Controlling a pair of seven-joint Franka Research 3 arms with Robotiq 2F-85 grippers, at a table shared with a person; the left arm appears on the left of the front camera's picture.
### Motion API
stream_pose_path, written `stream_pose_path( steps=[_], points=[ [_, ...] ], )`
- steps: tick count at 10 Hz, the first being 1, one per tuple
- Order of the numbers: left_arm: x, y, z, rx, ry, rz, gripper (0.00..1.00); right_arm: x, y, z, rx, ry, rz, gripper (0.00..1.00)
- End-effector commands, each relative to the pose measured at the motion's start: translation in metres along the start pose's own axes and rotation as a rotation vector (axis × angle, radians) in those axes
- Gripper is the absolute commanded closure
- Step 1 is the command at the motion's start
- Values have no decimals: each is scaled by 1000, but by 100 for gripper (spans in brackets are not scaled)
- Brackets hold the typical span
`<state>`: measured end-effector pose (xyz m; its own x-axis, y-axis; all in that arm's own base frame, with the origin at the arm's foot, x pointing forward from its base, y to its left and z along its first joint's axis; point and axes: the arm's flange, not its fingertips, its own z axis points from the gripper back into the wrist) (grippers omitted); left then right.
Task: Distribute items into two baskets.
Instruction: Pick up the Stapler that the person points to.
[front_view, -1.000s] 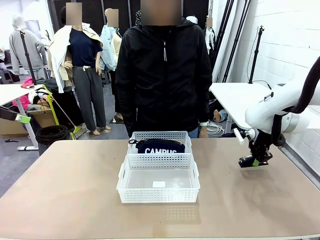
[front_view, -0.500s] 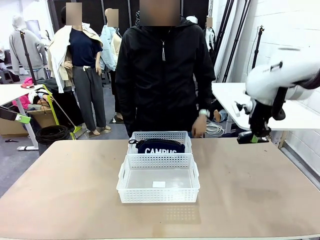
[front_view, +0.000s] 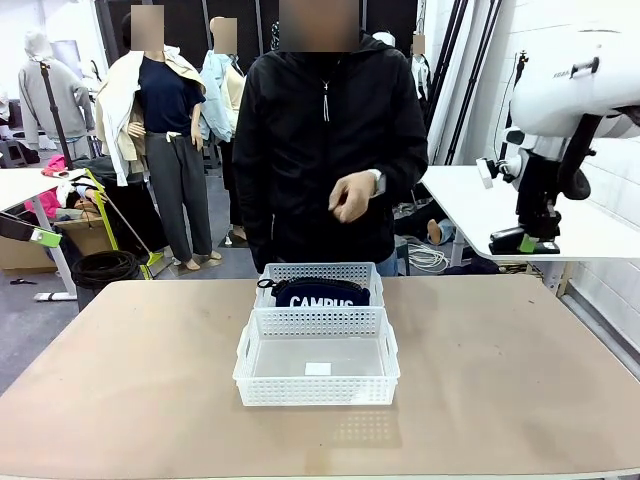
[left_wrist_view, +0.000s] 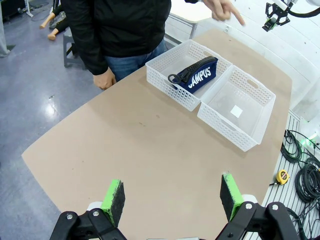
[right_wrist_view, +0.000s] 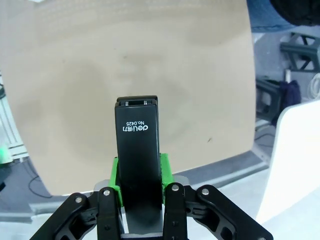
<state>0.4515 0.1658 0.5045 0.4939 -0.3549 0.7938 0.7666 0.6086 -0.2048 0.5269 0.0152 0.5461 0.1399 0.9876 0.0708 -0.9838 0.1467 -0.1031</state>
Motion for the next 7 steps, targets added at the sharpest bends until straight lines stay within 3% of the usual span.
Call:
stream_pose_path(
  steps=[1, 4, 5, 7],
  points=[
    [0, -2, 0, 10, -15, 7, 0, -6, 14, 20, -3, 31, -132, 95],
    [0, -2, 0, 10, -15, 7, 0, -14, 23, 30, -64, 18, -258, 95],
    [0, -2, 0, 10, -15, 7, 0, -15, 22, 26, -3, 16, -259, 95],
    [0, -2, 0, 10, -15, 7, 0, -18, 19, 41, -42, -13, -217, 95]
  ],
)
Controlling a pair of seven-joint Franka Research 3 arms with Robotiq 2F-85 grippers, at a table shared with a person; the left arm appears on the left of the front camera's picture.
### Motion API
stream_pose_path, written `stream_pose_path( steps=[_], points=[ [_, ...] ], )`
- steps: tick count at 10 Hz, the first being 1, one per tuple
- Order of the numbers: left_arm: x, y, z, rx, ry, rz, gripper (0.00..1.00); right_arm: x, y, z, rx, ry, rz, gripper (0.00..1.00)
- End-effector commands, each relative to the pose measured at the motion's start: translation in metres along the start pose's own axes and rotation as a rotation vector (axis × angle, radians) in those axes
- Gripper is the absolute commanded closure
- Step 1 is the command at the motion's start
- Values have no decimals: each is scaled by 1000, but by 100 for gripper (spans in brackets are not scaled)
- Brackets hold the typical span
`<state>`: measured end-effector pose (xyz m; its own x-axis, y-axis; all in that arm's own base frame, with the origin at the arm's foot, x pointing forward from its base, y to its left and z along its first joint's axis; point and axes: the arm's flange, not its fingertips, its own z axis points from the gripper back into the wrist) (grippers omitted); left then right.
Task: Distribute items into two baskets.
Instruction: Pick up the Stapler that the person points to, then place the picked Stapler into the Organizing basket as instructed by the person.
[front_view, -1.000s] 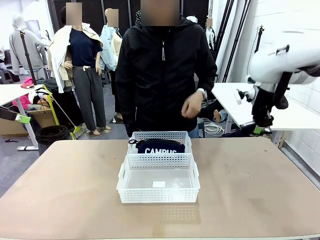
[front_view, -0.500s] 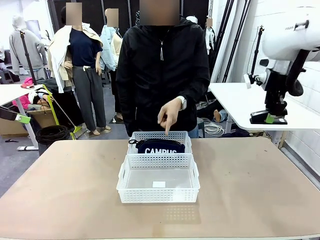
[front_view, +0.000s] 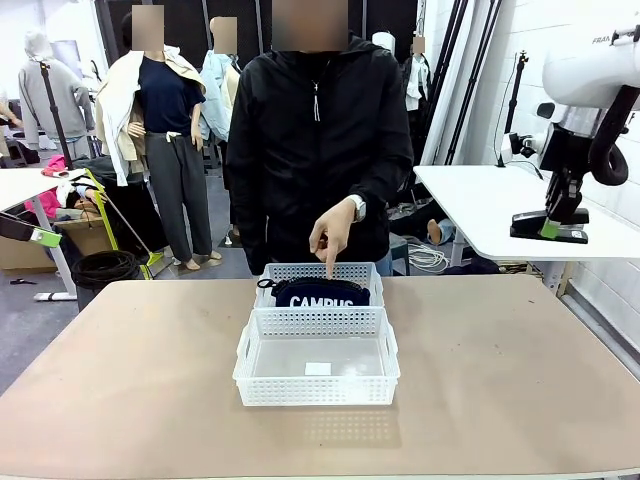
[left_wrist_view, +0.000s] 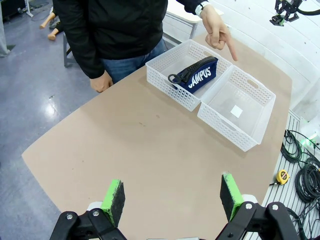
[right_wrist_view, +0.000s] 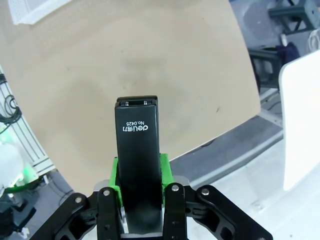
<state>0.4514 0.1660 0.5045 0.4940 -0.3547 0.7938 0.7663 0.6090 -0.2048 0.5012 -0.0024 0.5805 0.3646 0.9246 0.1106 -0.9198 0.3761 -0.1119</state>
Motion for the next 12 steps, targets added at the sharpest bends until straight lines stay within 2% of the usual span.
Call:
stream_pose_path(
  steps=[1, 12],
  points=[
    [0, -2, 0, 9, -15, 7, 0, 1, 0, 3, -11, 0, 19, 95],
    [0, -2, 0, 9, -15, 7, 0, 1, 0, 3, -11, 0, 19, 95]
  ],
)
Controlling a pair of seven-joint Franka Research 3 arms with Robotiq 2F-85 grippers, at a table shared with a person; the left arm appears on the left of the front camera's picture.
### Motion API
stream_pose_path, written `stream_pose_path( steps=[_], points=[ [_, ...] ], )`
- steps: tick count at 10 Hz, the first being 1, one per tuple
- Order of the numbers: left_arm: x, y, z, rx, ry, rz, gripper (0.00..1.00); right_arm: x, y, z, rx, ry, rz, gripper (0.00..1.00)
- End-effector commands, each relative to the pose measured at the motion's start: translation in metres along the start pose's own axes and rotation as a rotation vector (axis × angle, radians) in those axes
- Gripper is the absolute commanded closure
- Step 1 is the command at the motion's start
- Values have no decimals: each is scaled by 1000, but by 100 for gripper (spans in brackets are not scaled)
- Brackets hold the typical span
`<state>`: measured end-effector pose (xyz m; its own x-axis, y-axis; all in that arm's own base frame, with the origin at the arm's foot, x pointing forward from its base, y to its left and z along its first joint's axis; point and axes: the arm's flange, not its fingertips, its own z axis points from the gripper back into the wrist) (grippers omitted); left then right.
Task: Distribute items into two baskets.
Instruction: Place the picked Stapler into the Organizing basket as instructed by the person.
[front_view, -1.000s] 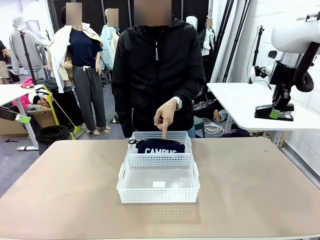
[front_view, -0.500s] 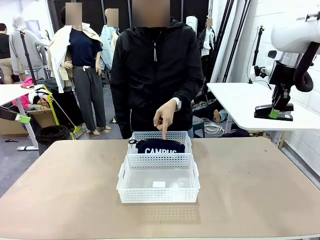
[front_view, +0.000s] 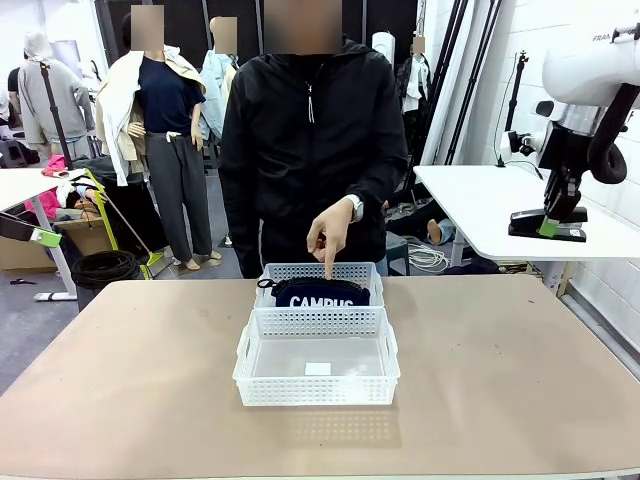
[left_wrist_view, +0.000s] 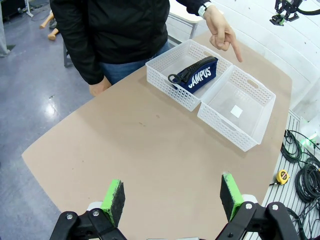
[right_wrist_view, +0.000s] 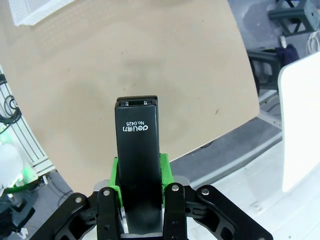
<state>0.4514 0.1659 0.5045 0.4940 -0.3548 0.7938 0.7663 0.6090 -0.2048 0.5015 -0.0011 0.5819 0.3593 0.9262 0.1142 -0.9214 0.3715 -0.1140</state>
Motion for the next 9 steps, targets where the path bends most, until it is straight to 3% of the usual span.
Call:
stream_pose_path(
  steps=[1, 4, 9],
  points=[
    [0, -2, 0, 9, -15, 7, 0, -1, 0, 1, -10, 4, 14, 95],
    [0, -2, 0, 9, -15, 7, 0, 18, 15, -2, 7, 12, 33, 95],
    [0, -2, 0, 9, -15, 7, 0, 51, 64, -14, 72, -75, 67, 95]
  ],
)
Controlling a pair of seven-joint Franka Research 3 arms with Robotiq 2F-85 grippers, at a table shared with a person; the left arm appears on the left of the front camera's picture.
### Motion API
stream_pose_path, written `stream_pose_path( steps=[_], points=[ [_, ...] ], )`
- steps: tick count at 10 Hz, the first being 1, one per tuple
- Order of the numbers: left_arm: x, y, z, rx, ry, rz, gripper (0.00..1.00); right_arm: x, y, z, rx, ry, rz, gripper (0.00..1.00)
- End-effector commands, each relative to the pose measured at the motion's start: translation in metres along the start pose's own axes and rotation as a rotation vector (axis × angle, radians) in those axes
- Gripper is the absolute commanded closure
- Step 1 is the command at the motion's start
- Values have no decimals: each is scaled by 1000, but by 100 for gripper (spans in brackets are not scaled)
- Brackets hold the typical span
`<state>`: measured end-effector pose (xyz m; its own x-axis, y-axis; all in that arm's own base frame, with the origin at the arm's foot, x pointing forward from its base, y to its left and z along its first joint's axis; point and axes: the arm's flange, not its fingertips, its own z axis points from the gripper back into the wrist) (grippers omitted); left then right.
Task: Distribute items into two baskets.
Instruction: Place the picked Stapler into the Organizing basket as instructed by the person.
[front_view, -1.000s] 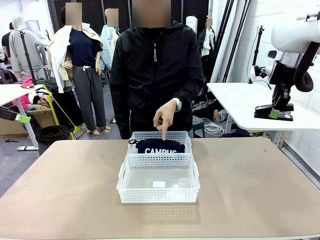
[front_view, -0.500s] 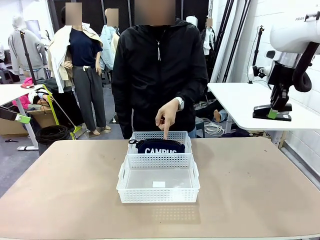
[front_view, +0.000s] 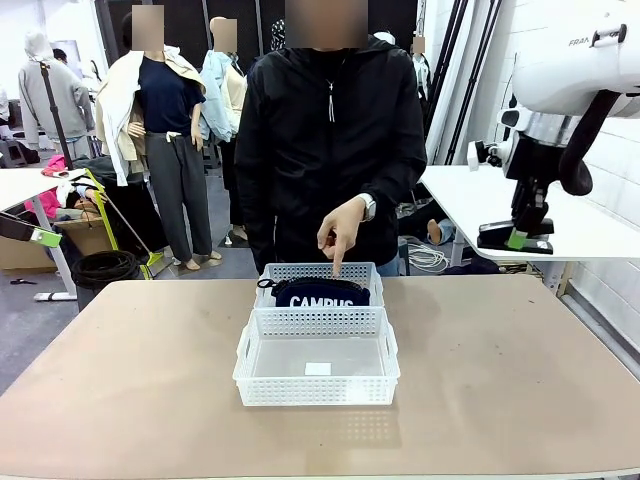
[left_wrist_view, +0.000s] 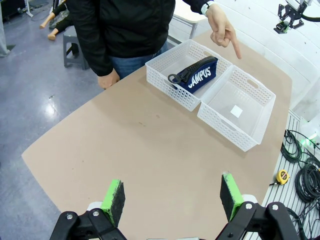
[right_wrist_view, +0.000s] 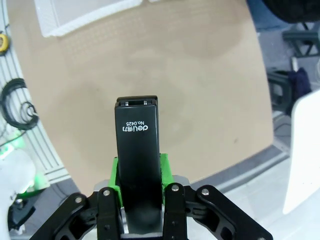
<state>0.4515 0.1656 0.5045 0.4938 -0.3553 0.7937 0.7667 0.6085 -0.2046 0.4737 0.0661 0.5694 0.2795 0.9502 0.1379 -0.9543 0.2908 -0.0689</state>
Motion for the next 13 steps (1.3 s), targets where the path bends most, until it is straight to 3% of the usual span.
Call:
stream_pose_path(
  steps=[1, 9, 13],
  points=[
    [0, -2, 0, 10, -16, 7, 0, 11, 20, -6, 43, -84, -11, 95],
    [0, -2, 0, 10, -16, 7, 0, 126, 71, -88, 162, -71, 143, 95],
    [0, -2, 0, 10, -16, 7, 0, 174, 84, -120, 121, -92, 206, 95]
  ],
)
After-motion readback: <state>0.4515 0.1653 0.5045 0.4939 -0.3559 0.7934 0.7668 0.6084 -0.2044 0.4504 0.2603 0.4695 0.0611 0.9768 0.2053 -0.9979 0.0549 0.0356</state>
